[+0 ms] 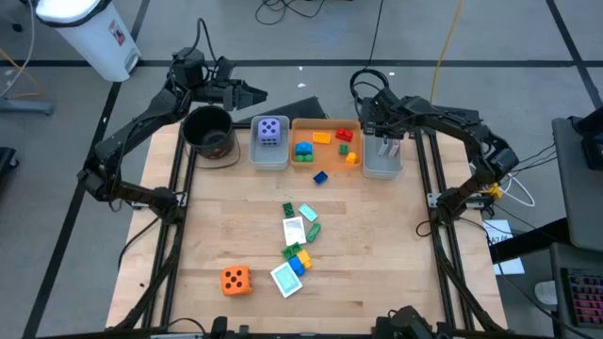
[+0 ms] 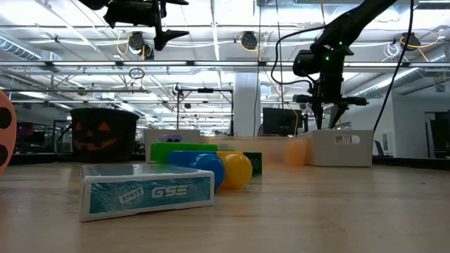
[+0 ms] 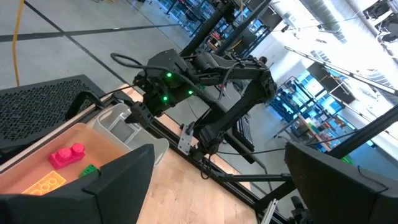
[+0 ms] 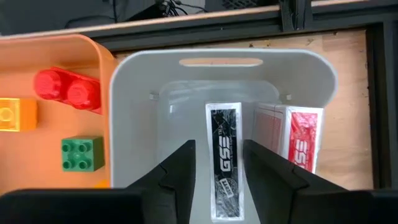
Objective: Pick & Place Toys
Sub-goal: Put the black deck of cards into the right gray bin, then put the green game piece into the orange bin
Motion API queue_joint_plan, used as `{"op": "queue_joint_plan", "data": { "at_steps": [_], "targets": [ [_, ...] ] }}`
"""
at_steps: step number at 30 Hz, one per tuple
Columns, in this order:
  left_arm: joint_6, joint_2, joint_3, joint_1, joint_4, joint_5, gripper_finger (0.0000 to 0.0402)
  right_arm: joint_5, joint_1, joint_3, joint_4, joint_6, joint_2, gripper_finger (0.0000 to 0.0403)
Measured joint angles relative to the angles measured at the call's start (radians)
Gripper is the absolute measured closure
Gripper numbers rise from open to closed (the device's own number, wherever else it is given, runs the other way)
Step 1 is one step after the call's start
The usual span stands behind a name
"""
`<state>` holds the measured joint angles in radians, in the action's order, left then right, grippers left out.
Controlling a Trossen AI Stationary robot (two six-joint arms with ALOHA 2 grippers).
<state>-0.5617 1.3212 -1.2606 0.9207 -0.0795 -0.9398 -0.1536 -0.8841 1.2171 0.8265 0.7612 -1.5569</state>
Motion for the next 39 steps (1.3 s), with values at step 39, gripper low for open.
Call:
{"op": "queue_joint_plan", "data": {
  "at_steps": [39],
  "targets": [
    [-0.145,0.001,0.0,-0.032,0.105,0.104,0.0034,0.13,0.269,0.0,-1.107,-0.028,0.175,0.0279]
  ]
}}
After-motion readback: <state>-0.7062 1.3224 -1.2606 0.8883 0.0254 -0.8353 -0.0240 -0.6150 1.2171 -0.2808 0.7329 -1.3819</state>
